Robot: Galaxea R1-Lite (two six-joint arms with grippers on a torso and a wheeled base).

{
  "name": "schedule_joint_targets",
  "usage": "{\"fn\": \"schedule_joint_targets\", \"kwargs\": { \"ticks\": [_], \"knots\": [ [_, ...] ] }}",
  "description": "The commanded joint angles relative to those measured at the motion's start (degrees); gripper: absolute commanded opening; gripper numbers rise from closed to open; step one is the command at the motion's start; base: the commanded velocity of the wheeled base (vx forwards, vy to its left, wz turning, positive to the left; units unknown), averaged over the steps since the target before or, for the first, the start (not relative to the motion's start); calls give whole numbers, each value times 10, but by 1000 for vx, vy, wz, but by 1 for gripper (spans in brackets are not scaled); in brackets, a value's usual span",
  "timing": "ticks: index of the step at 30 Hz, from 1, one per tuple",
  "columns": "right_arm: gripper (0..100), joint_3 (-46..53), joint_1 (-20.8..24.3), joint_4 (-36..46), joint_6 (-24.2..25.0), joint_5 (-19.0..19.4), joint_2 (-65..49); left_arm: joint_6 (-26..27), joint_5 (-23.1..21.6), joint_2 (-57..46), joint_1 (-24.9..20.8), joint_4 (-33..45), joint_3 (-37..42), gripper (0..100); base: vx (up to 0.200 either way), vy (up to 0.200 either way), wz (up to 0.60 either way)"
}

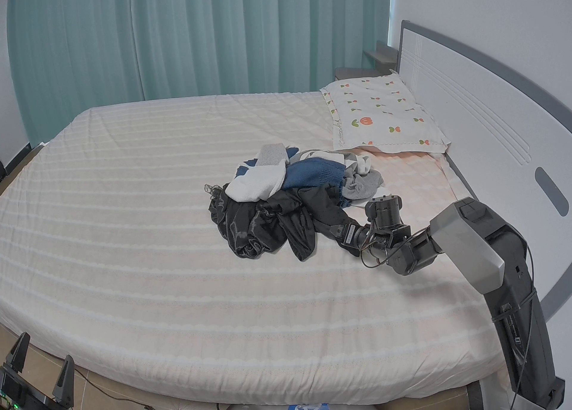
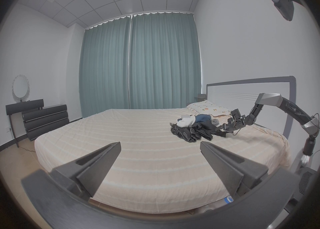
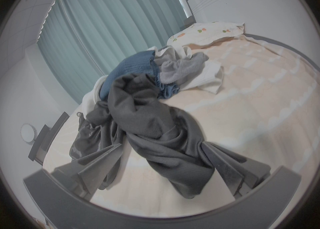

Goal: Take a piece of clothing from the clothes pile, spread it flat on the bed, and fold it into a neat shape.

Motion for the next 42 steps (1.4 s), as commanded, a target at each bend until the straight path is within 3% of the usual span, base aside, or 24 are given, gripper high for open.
{"fn": "schedule_joint_targets", "kwargs": {
  "ticks": [1,7,9,12,15,17,22,32,37,42],
  "knots": [
    [0,-18,8,2,-1,1,24,0,0,-8,0,0,10,100,0,0,0],
    [0,-9,3,-6,6,0,23,0,0,-8,0,0,10,100,0,0,0],
    [0,25,0,-7,41,1,-11,0,0,-8,0,0,10,100,0,0,0],
    [0,129,-4,-22,88,25,-93,0,0,-8,0,0,10,100,0,0,0],
    [0,227,-7,-69,104,66,-155,0,0,-8,0,0,10,100,0,0,0],
    [0,367,-7,-164,139,98,-245,0,0,-8,0,0,10,100,0,0,0],
    [0,557,1,-289,180,129,-360,0,0,-8,0,0,10,100,0,0,0],
    [0,835,11,-473,198,128,-465,1,0,-8,0,0,10,100,0,0,0],
    [0,918,10,-569,199,126,-465,9,-8,-8,0,-2,10,100,0,0,0],
    [0,940,9,-574,204,124,-474,34,-15,-10,0,-3,10,100,0,0,0]
  ]
}}
